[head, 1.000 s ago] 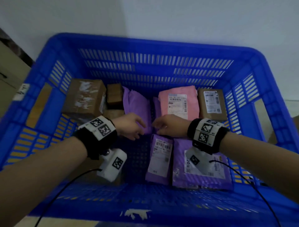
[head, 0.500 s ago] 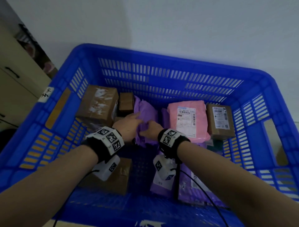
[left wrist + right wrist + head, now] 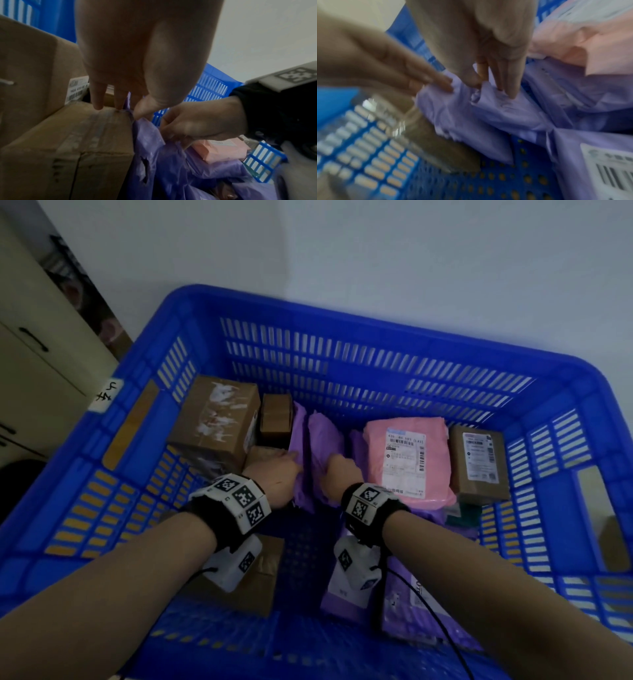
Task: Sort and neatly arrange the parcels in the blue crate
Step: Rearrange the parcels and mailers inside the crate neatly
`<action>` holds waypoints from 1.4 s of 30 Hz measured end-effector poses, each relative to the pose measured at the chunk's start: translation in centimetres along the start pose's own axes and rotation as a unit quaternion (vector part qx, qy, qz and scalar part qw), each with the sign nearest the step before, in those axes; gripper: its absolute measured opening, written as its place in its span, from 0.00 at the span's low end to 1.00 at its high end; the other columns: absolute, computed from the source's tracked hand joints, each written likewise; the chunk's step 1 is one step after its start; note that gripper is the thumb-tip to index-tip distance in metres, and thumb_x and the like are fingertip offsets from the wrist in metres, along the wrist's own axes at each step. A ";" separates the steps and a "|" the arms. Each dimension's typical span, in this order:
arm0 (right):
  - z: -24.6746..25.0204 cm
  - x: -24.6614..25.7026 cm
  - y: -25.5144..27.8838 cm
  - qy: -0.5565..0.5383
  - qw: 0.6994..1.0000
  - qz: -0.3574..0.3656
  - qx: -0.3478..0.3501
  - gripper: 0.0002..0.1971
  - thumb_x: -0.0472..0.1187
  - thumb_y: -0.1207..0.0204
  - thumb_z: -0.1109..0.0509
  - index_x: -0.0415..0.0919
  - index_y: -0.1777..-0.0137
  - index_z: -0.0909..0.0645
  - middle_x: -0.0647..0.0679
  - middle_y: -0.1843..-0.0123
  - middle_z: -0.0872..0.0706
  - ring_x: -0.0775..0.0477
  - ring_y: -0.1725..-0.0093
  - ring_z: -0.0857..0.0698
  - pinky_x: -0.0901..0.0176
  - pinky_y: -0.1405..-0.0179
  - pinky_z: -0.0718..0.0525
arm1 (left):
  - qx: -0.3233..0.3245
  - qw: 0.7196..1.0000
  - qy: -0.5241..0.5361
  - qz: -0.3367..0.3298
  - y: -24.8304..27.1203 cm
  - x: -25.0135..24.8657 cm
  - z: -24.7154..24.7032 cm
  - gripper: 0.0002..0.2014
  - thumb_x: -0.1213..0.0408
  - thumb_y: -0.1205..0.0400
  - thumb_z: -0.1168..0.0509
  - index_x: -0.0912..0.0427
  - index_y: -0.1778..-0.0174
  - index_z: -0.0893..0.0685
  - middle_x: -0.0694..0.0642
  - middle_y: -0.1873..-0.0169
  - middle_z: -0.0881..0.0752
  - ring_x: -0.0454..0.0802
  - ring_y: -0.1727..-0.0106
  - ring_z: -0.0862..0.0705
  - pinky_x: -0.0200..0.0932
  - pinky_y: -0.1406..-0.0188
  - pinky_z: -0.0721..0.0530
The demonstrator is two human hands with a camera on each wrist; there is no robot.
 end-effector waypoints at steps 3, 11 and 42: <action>1.6 -0.9 -0.3 -0.055 0.998 0.035 -0.024 0.08 0.36 0.21 0.39 0.35 0.46 0.21 0.30 0.40 0.16 0.35 0.41 0.17 0.50 0.42 0.22 | -0.006 1.000 0.025 0.004 0.0 -0.1 0.3 0.17 0.68 0.19 0.43 0.60 0.34 0.20 0.60 0.34 0.26 0.59 0.31 0.26 0.50 0.35 0.24; 7.3 -4.4 2.4 -0.365 0.929 0.056 -0.003 0.15 0.30 0.22 0.33 0.43 0.69 0.27 0.48 0.74 0.24 0.59 0.80 0.27 0.70 0.83 0.26 | -0.168 0.954 0.240 0.071 0.8 -1.8 3.4 0.19 0.66 0.15 0.45 0.56 0.27 0.27 0.65 0.40 0.16 0.61 0.41 0.17 0.41 0.52 0.24; 14.5 -10.5 10.4 -0.560 0.805 0.152 -0.125 0.31 0.22 0.30 0.28 0.37 0.27 0.27 0.38 0.49 0.12 0.43 0.52 0.11 0.45 0.48 0.11 | -0.140 0.692 0.708 0.004 1.8 -8.5 6.9 0.13 0.76 0.21 0.34 0.59 0.44 0.20 0.57 0.53 0.13 0.41 0.71 0.13 0.35 0.74 0.15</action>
Point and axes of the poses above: each hand's wrist, its own y-axis away from the middle knuckle, its own z-axis out of the back of the hand, x = y × z, the point moved 1 cm from there along -y, towards the middle knuckle
